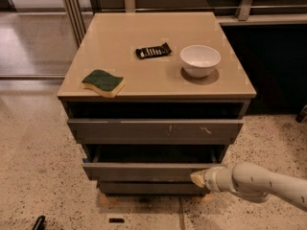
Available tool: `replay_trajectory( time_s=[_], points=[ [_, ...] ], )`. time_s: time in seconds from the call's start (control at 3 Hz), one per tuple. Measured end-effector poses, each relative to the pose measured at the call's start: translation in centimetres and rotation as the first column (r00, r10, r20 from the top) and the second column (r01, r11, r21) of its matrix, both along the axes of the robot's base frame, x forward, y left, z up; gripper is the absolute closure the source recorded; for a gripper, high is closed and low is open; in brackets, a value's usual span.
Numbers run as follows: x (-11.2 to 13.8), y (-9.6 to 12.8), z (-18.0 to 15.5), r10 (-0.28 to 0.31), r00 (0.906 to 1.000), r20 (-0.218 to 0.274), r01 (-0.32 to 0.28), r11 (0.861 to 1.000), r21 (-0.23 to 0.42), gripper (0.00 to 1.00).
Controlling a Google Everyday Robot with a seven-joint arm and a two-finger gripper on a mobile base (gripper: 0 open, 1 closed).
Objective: Close middle drawer
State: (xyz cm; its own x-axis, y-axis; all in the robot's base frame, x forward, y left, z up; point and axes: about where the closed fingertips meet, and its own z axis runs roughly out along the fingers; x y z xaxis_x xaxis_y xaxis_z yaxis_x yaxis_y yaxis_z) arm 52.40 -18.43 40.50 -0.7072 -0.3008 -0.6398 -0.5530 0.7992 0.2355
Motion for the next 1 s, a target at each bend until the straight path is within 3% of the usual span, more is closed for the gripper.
replay_trajectory(
  time_s=[0.67, 1.0],
  points=[
    [3.8, 0.7, -1.3, 0.003, 0.9999, -0.012, -0.003, 0.999, -0.033, 1.0],
    [3.9, 0.7, -1.4, 0.027, 0.9992, -0.029, -0.029, 0.997, -0.07, 1.0]
  ],
)
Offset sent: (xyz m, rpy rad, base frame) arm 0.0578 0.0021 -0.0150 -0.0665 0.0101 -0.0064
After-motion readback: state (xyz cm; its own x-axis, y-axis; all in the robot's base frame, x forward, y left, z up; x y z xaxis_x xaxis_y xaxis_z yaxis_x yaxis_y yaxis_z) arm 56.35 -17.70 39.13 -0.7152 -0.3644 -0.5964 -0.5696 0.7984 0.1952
